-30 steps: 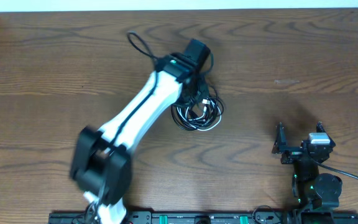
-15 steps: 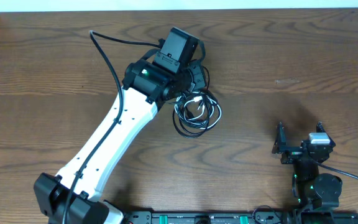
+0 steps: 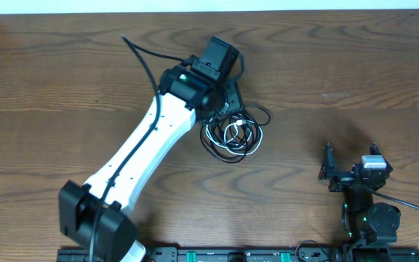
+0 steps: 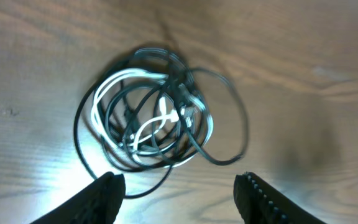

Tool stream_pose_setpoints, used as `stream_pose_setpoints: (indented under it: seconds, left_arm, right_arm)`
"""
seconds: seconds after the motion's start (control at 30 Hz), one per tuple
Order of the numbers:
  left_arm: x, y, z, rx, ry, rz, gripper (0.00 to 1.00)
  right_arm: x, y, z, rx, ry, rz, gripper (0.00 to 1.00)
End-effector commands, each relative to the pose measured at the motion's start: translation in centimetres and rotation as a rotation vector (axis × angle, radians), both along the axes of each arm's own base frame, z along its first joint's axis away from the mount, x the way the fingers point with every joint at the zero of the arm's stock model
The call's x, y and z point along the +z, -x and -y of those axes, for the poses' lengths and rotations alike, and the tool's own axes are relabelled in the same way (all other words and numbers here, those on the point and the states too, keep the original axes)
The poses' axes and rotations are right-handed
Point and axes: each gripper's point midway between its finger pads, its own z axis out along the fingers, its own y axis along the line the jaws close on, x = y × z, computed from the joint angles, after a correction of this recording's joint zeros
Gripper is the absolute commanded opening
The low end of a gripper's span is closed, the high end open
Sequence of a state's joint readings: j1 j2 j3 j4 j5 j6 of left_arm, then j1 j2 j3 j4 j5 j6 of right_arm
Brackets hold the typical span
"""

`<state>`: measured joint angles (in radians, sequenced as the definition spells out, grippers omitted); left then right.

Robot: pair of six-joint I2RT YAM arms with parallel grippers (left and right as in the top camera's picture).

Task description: Untangle cables

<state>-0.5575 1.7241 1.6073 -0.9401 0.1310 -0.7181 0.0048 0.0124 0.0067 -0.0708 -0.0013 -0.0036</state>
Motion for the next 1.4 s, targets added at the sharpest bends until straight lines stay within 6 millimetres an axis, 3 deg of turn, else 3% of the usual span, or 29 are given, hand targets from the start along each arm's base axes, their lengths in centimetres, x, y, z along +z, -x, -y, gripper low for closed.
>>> stream_pose_setpoints:
  seconds: [0.0, 0.1, 0.23, 0.47, 0.6, 0.7, 0.73, 0.87, 0.93, 1.1, 1.37]
  left_arm:
    - [-4.3, 1.3, 0.0, -0.025, -0.086, -0.113, 0.67]
    - [-6.6, 1.5, 0.6, -0.04, -0.116, -0.159, 0.68]
    - [-9.0, 0.3, 1.8, -0.047, -0.115, -0.156, 0.73]
    - [-10.1, -1.7, 3.0, 0.071, -0.049, -0.136, 0.74]
    - [-10.0, -2.0, 3.3, 0.1, -0.031, -0.13, 0.52]
    - [-10.0, -2.0, 3.2, 0.1, -0.033, -0.133, 0.15]
    - [-10.0, -1.9, 3.2, 0.1, -0.034, -0.134, 0.08]
    - [-9.2, -2.2, 3.3, 0.083, -0.027, -0.115, 0.07]
    - [-7.5, -2.6, 3.7, 0.04, -0.016, -0.071, 0.08]
    - [0.1, -3.4, 4.4, -0.036, 0.05, 0.086, 0.08]
    - [17.4, -2.0, 4.7, -0.067, 0.317, 0.495, 0.07]
  right_arm:
    - [-0.1, 0.0, -0.3, 0.013, -0.014, -0.001, 0.99]
    - [-0.1, 0.0, -0.3, 0.013, -0.014, -0.001, 0.99]
    - [-0.1, 0.0, -0.3, 0.013, -0.014, -0.001, 0.99]
    - [-0.1, 0.0, -0.3, 0.013, -0.014, -0.001, 0.99]
    - [-0.1, 0.0, -0.3, 0.013, -0.014, -0.001, 0.99]
    - [-0.1, 0.0, -0.3, 0.013, -0.014, -0.001, 0.99]
    - [-0.1, 0.0, -0.3, 0.013, -0.014, -0.001, 0.99]
    - [-0.1, 0.0, -0.3, 0.012, -0.014, -0.001, 0.99]
    - [-0.1, 0.0, -0.3, 0.013, -0.014, -0.001, 0.99]
    - [-0.1, 0.0, -0.3, 0.013, -0.014, -0.001, 0.99]
    - [-0.1, 0.0, -0.3, 0.013, -0.014, -0.001, 0.99]
